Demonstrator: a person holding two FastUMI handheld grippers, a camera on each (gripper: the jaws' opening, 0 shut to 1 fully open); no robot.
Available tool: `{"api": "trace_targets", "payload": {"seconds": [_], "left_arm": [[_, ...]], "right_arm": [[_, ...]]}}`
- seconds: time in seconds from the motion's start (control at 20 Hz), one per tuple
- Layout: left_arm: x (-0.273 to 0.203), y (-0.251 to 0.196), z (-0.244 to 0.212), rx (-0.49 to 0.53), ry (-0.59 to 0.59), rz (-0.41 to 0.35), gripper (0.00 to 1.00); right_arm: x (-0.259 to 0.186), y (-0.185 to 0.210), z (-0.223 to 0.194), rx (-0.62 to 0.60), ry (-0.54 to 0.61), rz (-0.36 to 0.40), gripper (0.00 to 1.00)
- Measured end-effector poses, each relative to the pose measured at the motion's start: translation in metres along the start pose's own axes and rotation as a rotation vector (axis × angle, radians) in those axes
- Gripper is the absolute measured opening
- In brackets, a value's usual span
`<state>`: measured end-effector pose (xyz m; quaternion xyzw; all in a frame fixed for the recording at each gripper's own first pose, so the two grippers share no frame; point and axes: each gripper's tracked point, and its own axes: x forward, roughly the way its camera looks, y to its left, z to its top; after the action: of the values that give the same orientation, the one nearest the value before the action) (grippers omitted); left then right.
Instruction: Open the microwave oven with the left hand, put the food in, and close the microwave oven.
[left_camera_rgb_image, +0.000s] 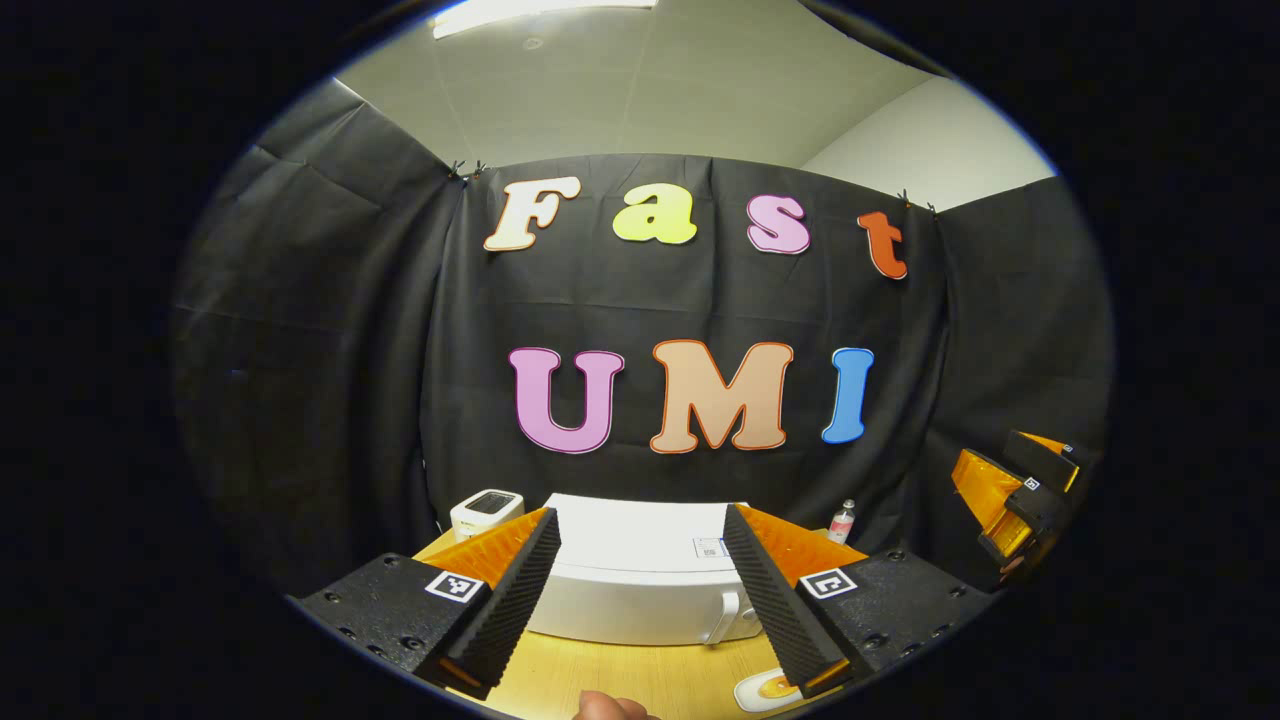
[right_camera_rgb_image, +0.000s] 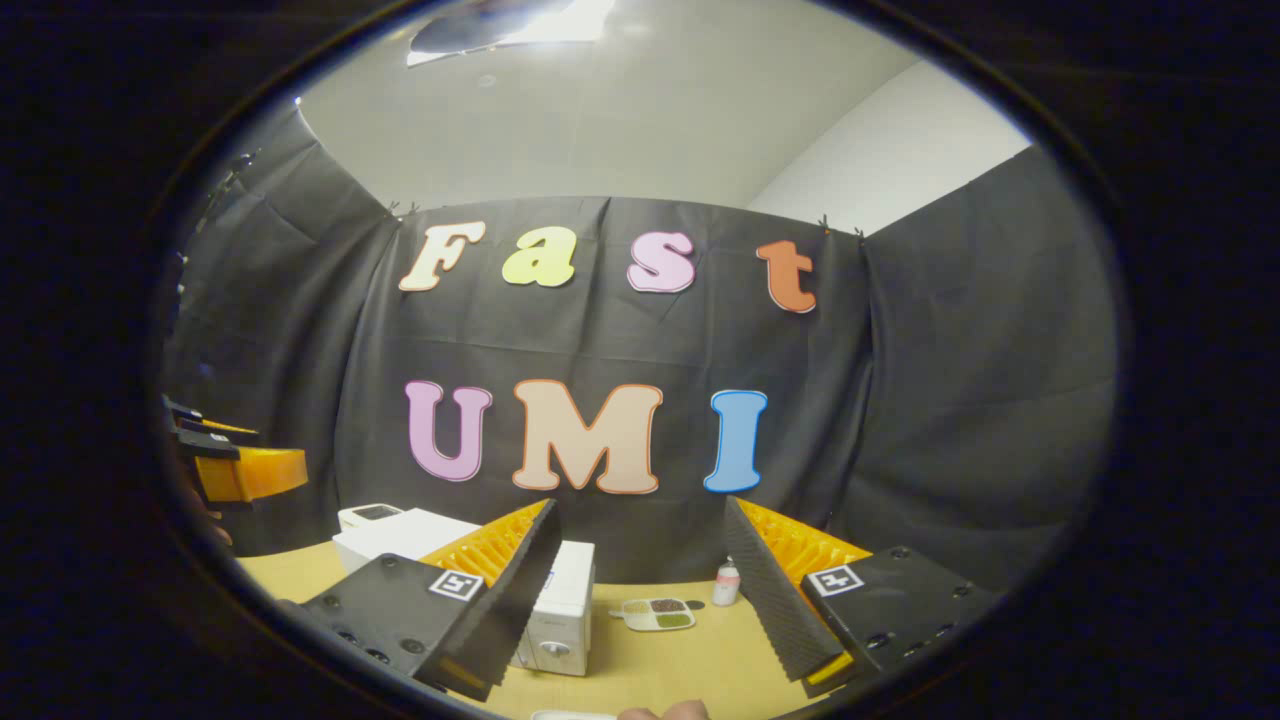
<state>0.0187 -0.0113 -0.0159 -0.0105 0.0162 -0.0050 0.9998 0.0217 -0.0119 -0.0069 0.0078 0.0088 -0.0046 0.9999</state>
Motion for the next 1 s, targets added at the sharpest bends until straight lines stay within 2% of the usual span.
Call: {"api": "trace_targets", "payload": {"seconds": [0.6,1.0], "left_arm": [[0.001,-0.003,-0.010,-0.005,0.014,0.011,0.99],[0.010,-0.009,-0.036,-0.004,0.053,0.008,0.99]], "right_arm": [[-0.001,0.000,-0.001,0.011,0.006,0.017,0.97],[-0.007,-0.015,0.006,0.012,-0.003,-0.010,0.96]]}}
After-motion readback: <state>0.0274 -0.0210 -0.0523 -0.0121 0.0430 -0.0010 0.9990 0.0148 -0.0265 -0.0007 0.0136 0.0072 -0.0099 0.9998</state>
